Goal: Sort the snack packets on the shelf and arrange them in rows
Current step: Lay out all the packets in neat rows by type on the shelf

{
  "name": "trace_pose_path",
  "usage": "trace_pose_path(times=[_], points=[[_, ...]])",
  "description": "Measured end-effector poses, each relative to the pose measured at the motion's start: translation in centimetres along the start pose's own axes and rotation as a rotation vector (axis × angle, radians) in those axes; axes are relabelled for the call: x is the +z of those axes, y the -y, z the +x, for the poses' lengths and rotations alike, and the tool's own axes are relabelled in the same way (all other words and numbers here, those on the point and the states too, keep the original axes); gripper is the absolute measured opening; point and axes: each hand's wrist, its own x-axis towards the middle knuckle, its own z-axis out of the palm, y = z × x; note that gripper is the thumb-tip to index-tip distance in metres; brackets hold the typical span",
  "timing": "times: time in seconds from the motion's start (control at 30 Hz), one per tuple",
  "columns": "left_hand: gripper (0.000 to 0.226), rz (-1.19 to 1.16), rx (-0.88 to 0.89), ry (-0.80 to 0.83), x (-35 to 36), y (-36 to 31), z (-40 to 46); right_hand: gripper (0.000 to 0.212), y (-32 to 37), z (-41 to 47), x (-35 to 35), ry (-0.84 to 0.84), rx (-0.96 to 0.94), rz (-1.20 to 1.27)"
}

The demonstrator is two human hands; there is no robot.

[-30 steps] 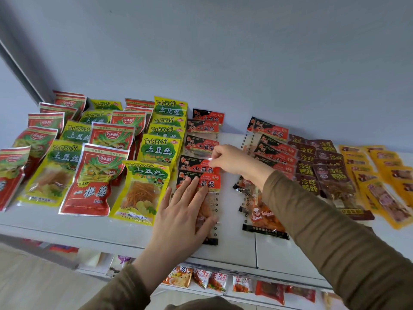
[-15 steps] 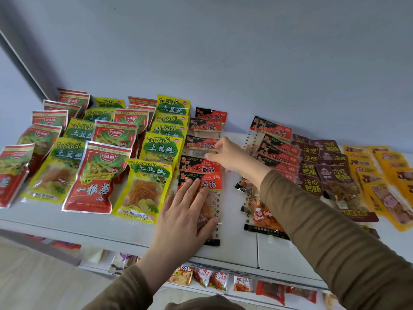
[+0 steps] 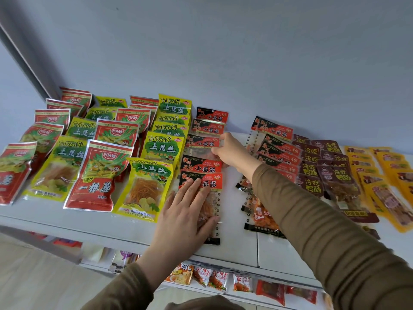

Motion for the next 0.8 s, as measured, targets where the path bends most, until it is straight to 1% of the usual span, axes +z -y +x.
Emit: trace_pose_path(times=[0.17, 0.27, 0.4, 0.47, 0.57, 0.6, 0.7, 0.8], points=[[0.074, 0.001, 0.003, 0.018, -0.1, 0.0, 0.2, 0.056, -0.4, 1.0, 0.5, -0.025, 0.029, 0.100], [0.075, 0.000, 0.002, 0.027, -0.1, 0.0, 1.0, 0.058, -0.7, 1.7, 0.4, -0.079, 0.019, 0.099], [0.075, -0.013, -0.009, 0.026, -0.1, -0.2, 2.0, 0.057, -0.5, 2.7, 0.1, -0.091, 0.039, 0.095], [0.075, -0.017, -0.014, 0.022, 0.1, -0.1, 2.2, 0.057, -0.2, 3.4, 0.0, -0.116, 0.079, 0.157], [0.075, -0.025, -0.013, 0.020, 0.4, 0.0, 2.2, 0.058, 0.1, 4.5, 0.0, -0.115, 0.180, 0.343], [0.075, -0.026, -0.011, 0.018, 0.4, 0.0, 2.2, 0.052, 0.3, 4.8, 0.0, -0.112, 0.205, 0.409], [0.076, -0.033, -0.010, 0.012, 0.5, 0.0, 2.2, 0.018, 0.5, 5.7, -0.2, -0.092, 0.241, 0.559], [0.076, -0.032, -0.010, 0.009, 0.6, 0.1, 2.2, 0.010, 0.3, 6.5, -0.3, -0.050, 0.266, 0.577]])
